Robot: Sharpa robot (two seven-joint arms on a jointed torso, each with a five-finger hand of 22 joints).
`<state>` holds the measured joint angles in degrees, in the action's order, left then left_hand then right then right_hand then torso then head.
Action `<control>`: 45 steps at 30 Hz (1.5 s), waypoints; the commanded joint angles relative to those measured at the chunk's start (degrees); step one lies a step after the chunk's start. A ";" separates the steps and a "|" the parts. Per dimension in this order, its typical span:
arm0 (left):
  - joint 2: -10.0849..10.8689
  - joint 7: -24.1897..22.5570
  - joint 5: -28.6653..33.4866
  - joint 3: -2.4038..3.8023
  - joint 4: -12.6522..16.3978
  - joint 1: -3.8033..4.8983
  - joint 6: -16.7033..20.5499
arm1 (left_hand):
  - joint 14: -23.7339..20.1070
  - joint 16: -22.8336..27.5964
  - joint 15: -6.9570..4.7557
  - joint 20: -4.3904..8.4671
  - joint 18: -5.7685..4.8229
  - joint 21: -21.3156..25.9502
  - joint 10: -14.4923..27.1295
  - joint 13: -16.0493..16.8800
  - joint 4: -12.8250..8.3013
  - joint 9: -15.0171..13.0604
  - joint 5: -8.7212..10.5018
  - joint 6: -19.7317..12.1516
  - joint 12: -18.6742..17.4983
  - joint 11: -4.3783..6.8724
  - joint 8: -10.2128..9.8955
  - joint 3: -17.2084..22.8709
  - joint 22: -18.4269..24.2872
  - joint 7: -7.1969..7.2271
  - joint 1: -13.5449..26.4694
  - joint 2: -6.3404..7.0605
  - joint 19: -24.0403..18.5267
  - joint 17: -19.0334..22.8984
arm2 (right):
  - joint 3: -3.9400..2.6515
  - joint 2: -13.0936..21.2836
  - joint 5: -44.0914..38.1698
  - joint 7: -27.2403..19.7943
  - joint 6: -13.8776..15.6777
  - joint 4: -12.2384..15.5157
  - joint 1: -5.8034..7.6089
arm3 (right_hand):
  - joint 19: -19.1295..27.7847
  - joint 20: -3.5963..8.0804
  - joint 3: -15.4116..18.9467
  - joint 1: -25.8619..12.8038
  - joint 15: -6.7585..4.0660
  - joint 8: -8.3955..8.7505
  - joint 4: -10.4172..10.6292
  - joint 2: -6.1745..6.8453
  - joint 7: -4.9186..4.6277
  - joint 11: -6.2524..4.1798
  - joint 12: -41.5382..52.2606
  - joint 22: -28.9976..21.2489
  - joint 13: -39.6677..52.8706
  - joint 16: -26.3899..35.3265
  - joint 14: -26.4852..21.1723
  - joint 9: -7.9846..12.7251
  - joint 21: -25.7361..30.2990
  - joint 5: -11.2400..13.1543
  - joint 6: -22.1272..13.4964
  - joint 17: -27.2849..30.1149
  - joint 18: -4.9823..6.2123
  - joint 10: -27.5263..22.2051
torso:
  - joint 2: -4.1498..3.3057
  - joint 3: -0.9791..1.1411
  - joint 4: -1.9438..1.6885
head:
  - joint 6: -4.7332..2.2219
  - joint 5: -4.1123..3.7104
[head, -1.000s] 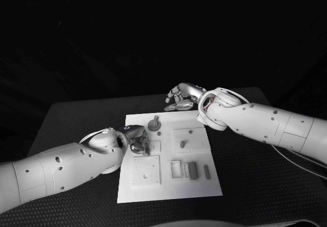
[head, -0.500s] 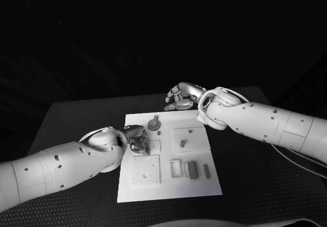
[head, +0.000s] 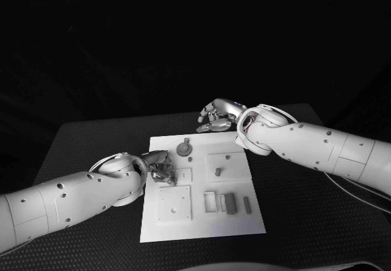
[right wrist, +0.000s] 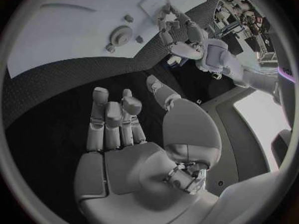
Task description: Assemble the parts on the task board
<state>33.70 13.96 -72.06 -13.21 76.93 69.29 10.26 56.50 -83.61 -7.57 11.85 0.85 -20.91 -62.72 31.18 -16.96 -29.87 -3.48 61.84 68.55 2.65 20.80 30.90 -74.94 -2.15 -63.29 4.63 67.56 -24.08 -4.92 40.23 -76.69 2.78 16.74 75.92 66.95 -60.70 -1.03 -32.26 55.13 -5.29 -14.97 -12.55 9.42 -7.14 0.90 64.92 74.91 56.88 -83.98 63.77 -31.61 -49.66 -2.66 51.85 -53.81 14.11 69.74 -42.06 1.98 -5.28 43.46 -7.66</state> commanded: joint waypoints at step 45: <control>0.09 1.92 11.62 1.93 -0.72 0.06 7.98 | 4.52 -2.84 -2.71 2.24 -0.84 -3.22 -4.87 0.07 2.16 -4.23 -3.36 5.95 2.40 3.20 4.93 1.84 -1.35 1.77 5.49 -0.65 3.83 0.00 | -0.03 0.18 0.03 -0.51 -0.30 -0.19 -0.02 | 0.28 0.04 -0.13 -0.46 0.13 0.40 0.30 0.09 -0.27 0.00 -0.14 0.48 -0.08 0.30 -0.32 -0.07 0.32 -0.12 -0.20 0.06 0.89 -0.55 | 0.02 -0.04 -0.05 | -0.41 0.33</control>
<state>33.94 16.33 -59.74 -11.31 76.01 69.29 15.47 60.84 -86.27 -10.26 14.12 0.85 -23.99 -67.31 31.21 -16.08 -30.21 -6.69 64.41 70.72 5.99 21.79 31.44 -74.91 0.42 -58.29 4.07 71.10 -23.99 -4.92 40.39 -76.62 2.71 16.75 75.64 66.95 -60.70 -1.03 -32.26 55.13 -5.29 -14.97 -12.56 9.42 -7.13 0.90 64.92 74.91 56.89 -83.98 63.77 -31.60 -49.66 -2.66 51.86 -53.83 14.11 69.74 -42.04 1.93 -5.36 43.03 -7.33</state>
